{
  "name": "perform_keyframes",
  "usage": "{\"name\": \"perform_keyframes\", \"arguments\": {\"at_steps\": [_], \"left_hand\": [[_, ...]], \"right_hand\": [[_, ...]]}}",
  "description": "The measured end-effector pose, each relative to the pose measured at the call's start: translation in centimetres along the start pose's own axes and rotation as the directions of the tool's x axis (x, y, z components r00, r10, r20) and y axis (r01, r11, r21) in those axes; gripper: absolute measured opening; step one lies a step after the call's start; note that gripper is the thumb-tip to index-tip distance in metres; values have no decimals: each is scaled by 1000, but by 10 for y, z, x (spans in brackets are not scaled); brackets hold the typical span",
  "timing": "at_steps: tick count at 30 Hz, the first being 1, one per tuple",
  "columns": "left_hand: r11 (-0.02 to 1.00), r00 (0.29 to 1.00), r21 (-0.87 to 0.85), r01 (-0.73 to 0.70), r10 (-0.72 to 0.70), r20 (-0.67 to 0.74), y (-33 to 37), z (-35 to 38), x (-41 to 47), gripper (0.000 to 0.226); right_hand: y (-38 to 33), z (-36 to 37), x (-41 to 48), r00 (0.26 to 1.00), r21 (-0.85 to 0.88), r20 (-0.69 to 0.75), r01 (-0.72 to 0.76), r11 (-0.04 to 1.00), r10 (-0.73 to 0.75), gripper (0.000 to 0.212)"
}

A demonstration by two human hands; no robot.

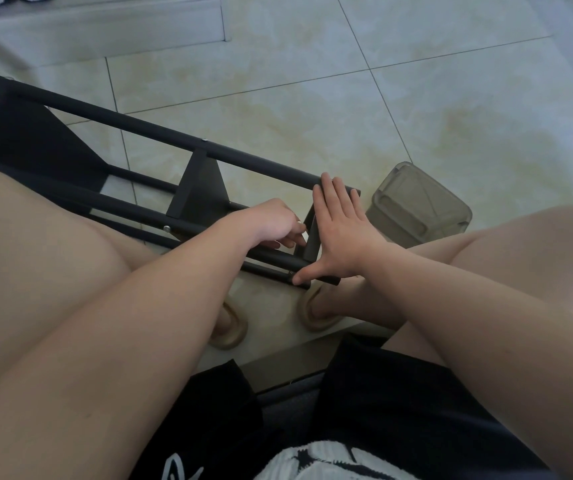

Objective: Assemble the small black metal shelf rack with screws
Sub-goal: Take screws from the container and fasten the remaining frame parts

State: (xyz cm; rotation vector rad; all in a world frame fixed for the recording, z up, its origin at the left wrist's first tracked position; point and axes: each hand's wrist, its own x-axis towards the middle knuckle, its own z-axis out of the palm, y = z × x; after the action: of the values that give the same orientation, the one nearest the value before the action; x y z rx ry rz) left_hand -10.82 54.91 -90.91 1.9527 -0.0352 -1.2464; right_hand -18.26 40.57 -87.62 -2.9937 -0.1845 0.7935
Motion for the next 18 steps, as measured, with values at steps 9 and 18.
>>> {"name": "perform_keyframes", "arguments": {"at_steps": [9,18], "left_hand": [[997,999,74,-25,22,41,-3,-3,-2,18],[975,994,204,-89,73,85,-5,-10,-6,18]], "right_hand": [[-1,-1,-1,1000,-5,5,-8,1000,8,163],[-1,-1,-2,1000,-10,6,-10,1000,10,162]]}}
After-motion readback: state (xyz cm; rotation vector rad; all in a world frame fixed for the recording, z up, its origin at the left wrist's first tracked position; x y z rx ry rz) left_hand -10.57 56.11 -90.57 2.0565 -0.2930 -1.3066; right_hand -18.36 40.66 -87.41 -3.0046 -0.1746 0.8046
